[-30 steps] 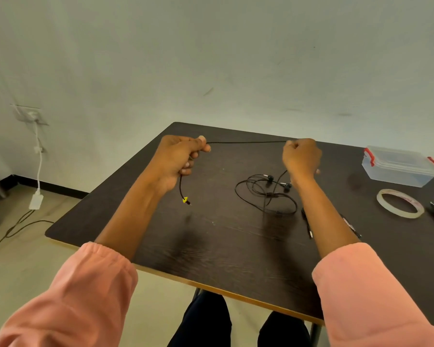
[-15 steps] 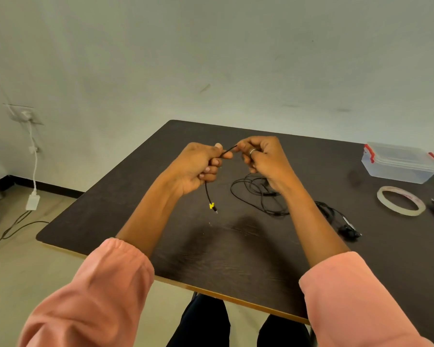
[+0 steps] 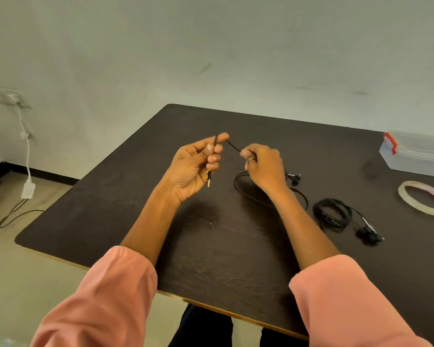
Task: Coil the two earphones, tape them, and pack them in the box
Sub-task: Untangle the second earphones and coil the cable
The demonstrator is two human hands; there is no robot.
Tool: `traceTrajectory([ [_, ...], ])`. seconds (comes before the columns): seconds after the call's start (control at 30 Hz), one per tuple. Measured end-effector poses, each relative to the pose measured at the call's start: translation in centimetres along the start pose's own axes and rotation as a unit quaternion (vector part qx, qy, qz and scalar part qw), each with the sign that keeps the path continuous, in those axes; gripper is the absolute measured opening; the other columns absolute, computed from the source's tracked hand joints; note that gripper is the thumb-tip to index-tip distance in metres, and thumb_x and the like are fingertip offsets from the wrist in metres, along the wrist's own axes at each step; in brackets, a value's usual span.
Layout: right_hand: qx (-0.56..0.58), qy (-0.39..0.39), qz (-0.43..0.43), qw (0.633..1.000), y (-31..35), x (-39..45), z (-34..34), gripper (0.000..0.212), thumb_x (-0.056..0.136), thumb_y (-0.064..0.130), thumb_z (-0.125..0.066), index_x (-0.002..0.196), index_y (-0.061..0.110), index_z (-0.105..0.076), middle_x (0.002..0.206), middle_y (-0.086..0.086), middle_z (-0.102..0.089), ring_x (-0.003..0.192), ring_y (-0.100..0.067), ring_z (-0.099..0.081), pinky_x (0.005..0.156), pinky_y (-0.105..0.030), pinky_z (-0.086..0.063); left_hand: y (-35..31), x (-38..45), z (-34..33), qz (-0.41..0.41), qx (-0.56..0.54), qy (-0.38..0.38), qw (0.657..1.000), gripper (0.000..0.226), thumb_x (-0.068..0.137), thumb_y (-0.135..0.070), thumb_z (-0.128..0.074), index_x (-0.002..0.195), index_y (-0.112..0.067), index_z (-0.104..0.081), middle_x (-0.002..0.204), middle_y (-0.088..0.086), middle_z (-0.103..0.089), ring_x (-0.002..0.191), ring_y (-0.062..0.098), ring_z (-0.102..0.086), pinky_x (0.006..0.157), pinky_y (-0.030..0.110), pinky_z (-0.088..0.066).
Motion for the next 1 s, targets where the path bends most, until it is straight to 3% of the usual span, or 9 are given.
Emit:
traceTrajectory([
  [0.1, -0.116, 0.12, 0.086, 0.982, 2.1, -1.0, -2.9, 0.02, 0.093, 0.016, -0.052, 0.107, 0.024, -0.065, 0.102, -0.004, -0.071, 0.096, -0.028, -0.065, 0.077, -0.039, -0.053, -1.1, 0.4, 1.5, -0.057, -0.014, -0.05, 0.997, 0.035, 0.095, 0.011, -0.04, 0.129, 0.008, -0.049, 0.091, 0.006, -0.069, 0.075, 0.011, -0.065, 0.065, 0.016, -0.053],
  [0.17, -0.135, 0.171, 0.154, 0.964, 3.9, -2.0, -4.3, 0.014, 0.093, 0.018, -0.052, 0.1, 0.021, -0.064, 0.097, -0.003, -0.069, 0.093, -0.028, -0.065, 0.076, -0.041, -0.053, -1.3, 0.3, 2.1, -0.07, -0.009, -0.074, 0.995, 0.037, 0.093, 0.014, -0.042, 0.129, 0.007, -0.049, 0.098, 0.01, -0.072, 0.085, 0.017, -0.071, 0.072, 0.023, -0.058],
  [0.3, -0.131, 0.178, 0.231, 0.948, 6.7, -3.4, -4.1, 0.021, 0.097, 0.022, -0.049, 0.076, 0.022, -0.047, 0.072, 0.005, -0.051, 0.072, -0.021, -0.053, 0.061, -0.035, -0.041, -1.2, 0.2, 2.7, -0.073, 0.012, -0.088, 0.993, 0.041, 0.093, 0.016, -0.039, 0.132, 0.007, -0.044, 0.113, 0.018, -0.067, 0.106, 0.027, -0.067, 0.092, 0.037, -0.055],
  [0.37, -0.129, 0.174, 0.251, 0.943, 7.2, -3.8, -3.7, 0.02, 0.096, 0.023, -0.051, 0.077, 0.016, -0.053, 0.073, 0.004, -0.054, 0.072, -0.02, -0.053, 0.061, -0.036, -0.042, -1.2, 0.2, 3.0, -0.075, 0.048, -0.095, 0.991, 0.044, 0.093, 0.017, -0.039, 0.135, 0.006, -0.04, 0.12, 0.021, -0.063, 0.112, 0.028, -0.064, 0.097, 0.038, -0.051],
  [0.47, -0.123, 0.187, 0.262, 0.939, 7.4, -4.3, -3.5, 0.017, 0.094, 0.022, -0.054, 0.087, 0.012, -0.066, 0.079, 0.001, -0.063, 0.073, -0.018, -0.056, 0.063, -0.036, -0.048, -0.9, 0.4, 3.6, -0.068, 0.077, -0.103, 0.989, 0.051, 0.091, 0.02, -0.039, 0.139, 0.004, -0.036, 0.128, 0.022, -0.058, 0.117, 0.028, -0.061, 0.099, 0.036, -0.05],
  [0.67, -0.092, 0.189, 0.259, 0.943, 7.4, -4.3, -2.9, 0.017, 0.09, 0.028, -0.06, 0.086, 0.014, -0.07, 0.076, 0.002, -0.068, 0.068, -0.015, -0.059, 0.064, -0.038, -0.051, -0.3, 0.3, 3.7, -0.052, 0.109, -0.089, 0.989, 0.059, 0.086, 0.026, -0.042, 0.14, 0.001, -0.039, 0.132, 0.018, -0.057, 0.121, 0.024, -0.058, 0.102, 0.034, -0.047],
  [1.0, -0.084, 0.225, 0.244, 0.94, 6.8, -4.5, -3.3, 0.018, 0.09, 0.031, -0.061, 0.09, 0.017, -0.071, 0.077, 0.004, -0.069, 0.068, -0.014, -0.061, 0.067, -0.043, -0.054, -0.2, -0.1, 4.7, -0.053, 0.045, -0.121, 0.99, 0.056, 0.08, 0.026, -0.05, 0.132, 0.007, -0.046, 0.124, 0.023, -0.062, 0.113, 0.029, -0.064, 0.095, 0.038, -0.053],
])
Point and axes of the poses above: each hand's wrist, its own x-axis towards the middle knuckle, its own z-axis out of the back of the hand, y = z × x, the point moved 10 cm from there along x, towards the middle knuckle
